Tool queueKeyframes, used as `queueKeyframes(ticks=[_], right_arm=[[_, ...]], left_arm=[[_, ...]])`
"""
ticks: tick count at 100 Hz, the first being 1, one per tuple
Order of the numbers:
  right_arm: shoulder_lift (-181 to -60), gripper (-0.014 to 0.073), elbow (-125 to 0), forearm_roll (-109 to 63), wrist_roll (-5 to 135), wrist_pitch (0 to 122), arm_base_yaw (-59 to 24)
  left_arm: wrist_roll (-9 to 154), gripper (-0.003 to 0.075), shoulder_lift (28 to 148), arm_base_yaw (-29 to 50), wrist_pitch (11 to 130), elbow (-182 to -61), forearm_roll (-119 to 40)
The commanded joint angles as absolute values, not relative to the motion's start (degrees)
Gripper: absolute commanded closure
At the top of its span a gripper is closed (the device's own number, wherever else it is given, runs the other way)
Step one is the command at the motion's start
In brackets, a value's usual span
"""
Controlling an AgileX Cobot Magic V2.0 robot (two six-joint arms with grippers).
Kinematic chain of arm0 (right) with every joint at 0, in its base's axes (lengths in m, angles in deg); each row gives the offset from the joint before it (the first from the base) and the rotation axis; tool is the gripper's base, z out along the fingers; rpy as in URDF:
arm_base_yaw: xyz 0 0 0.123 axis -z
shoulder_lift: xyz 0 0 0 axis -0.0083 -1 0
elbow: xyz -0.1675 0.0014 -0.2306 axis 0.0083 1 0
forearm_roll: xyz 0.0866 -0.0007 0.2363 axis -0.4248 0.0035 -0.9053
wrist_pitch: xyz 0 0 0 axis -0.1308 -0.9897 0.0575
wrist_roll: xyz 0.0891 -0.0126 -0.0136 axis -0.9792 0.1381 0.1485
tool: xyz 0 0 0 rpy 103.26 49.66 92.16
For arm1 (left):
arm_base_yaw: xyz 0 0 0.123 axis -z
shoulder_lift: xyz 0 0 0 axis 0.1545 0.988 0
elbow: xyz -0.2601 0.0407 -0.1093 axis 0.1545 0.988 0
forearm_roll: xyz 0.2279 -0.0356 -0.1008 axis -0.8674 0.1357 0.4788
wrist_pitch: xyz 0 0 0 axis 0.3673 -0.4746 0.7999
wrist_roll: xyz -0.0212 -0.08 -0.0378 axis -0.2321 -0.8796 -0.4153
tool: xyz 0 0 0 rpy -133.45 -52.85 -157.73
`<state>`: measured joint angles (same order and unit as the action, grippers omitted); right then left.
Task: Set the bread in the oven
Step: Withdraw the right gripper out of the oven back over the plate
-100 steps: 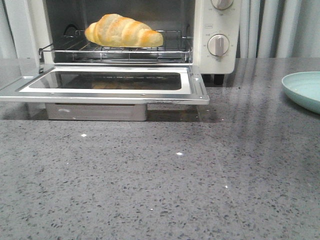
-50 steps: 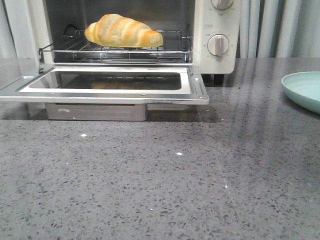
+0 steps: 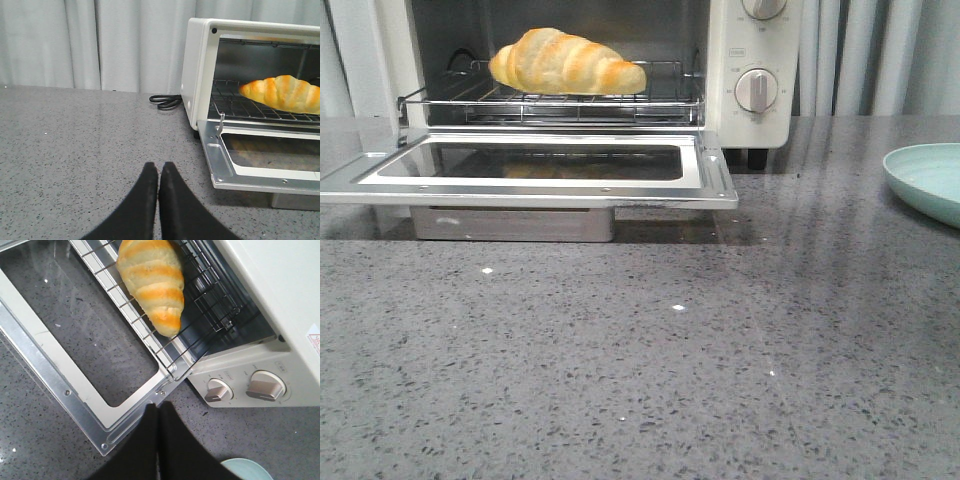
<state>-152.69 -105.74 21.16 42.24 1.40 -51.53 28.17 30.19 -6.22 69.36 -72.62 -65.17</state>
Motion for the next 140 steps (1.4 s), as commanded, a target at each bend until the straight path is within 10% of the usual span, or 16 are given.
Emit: queueKeyframes(ticks=[1, 71, 140], right_arm=[[-150.1, 0.0664, -107.0, 23.9, 41.0, -0.9, -51.4], [-146.0, 0.0664, -104.5, 21.6, 40.1, 8.3, -49.1], [-123.0, 0.0664, -55.3, 8.4, 40.1, 44.4, -30.3]], left_arm=[[28.4, 0.0741, 28.7, -6.3, 74.2, -74.1, -64.7], [28.4, 0.0741, 28.7, -6.3, 74.2, -74.1, -64.7], [28.4, 0.0741, 28.7, -6.3, 74.2, -74.1, -64.7]])
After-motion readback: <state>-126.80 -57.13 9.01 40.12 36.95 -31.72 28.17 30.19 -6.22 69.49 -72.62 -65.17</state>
